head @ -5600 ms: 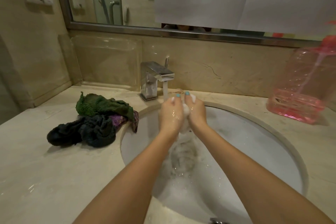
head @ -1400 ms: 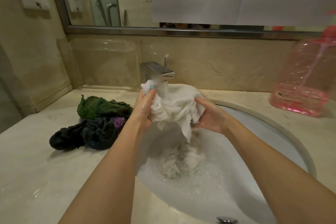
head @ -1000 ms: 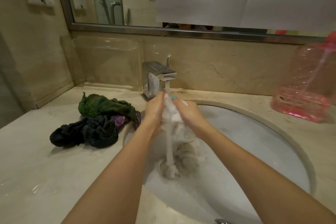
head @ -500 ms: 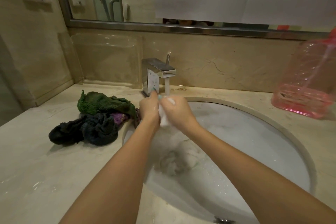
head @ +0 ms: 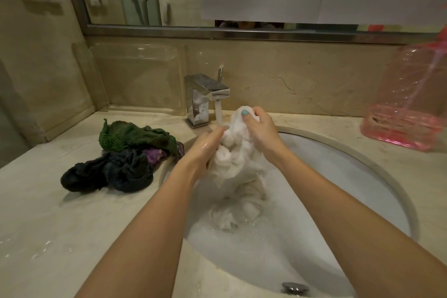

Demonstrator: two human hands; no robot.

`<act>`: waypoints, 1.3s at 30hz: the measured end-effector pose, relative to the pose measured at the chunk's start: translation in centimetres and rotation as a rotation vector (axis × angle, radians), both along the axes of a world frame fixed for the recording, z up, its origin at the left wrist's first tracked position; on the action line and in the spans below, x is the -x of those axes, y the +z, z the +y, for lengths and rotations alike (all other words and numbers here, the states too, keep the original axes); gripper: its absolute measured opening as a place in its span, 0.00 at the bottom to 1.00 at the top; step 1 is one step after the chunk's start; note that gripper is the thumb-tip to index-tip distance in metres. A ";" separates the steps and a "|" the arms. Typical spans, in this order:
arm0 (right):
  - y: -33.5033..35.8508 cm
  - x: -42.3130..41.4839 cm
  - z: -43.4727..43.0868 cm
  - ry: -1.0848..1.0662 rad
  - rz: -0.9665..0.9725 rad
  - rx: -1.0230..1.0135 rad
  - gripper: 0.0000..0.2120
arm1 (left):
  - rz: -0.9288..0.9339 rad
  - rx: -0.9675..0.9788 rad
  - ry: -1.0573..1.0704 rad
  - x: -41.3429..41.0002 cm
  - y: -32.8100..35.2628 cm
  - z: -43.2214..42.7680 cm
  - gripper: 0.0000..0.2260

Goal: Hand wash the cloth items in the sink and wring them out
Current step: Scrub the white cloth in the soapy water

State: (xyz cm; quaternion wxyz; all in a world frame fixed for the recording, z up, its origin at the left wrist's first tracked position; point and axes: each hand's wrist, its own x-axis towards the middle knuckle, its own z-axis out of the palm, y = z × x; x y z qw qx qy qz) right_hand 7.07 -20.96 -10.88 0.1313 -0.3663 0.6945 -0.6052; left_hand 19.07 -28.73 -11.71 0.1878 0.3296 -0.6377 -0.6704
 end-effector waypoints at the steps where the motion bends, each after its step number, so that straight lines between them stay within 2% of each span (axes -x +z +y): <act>1: 0.1 0.1 0.2 0.007 0.011 0.023 0.07 | -0.009 -0.034 -0.052 -0.2 0.2 0.2 0.15; 2: 0.2 0.3 0.5 0.012 0.014 0.036 0.05 | -0.030 -0.057 -0.102 -0.3 0.3 0.1 0.16; 4: 0.1 0.6 0.8 0.003 0.041 0.035 0.13 | -0.077 -0.070 -0.178 -0.7 0.2 -0.1 0.19; 6: -0.1 0.9 1.1 -0.075 0.054 0.014 0.15 | -0.046 -0.079 -0.161 -0.8 0.2 -0.4 0.17; 8: -0.4 1.3 1.1 -0.132 0.026 -0.002 0.14 | 0.082 -0.120 -0.055 -0.6 0.3 -0.7 0.11; 10: -0.7 0.7 0.8 -0.080 0.036 0.018 0.12 | 0.195 -0.159 0.075 -0.3 0.5 -1.1 0.10; 14: -1.3 -1.5 -1.2 0.015 0.112 0.066 0.11 | 0.282 -0.115 0.312 -0.4 0.0 -1.9 0.14; 17: -1.1 -3.0 -2.2 0.041 0.012 0.095 0.12 | 0.302 -0.013 0.401 -0.6 0.1 -1.8 0.15; 19: -0.8 -3.8 -2.1 0.076 -0.085 0.109 0.15 | 0.302 0.003 0.415 -0.4 0.3 -1.7 0.12; 21: -0.8 -4.3 -2.2 0.074 -0.126 0.118 0.15 | 0.277 -0.015 0.414 -0.2 0.5 -1.6 0.14; 23: -1.1 -4.7 -2.5 0.045 -0.085 0.126 0.11 | 0.205 -0.008 0.414 0.1 0.5 -1.4 0.15; 27: -1.6 -5.6 -2.6 -0.047 0.081 0.005 0.19 | 0.058 0.148 0.380 1.0 0.4 -0.8 0.14; 29: -1.1 -4.9 -2.8 -0.149 0.120 -0.069 0.19 | 0.038 0.136 0.349 1.2 0.3 -0.1 0.10; 33: -0.5 -2.9 -2.8 -0.296 -0.121 -0.083 0.18 | 0.075 0.003 0.252 2.1 0.6 2.2 0.10; 35: -0.6 -3.5 -2.1 -0.269 -0.097 -0.025 0.19 | 0.053 0.010 0.236 2.2 0.8 2.0 0.08; 37: -0.8 -5.3 -1.6 -0.173 0.012 0.001 0.21 | 0.039 0.014 0.297 2.0 0.8 0.7 0.07; 39: -0.5 -7.1 -1.6 -0.080 0.066 -0.001 0.24 | 0.058 -0.029 0.355 1.4 0.4 -0.6 0.11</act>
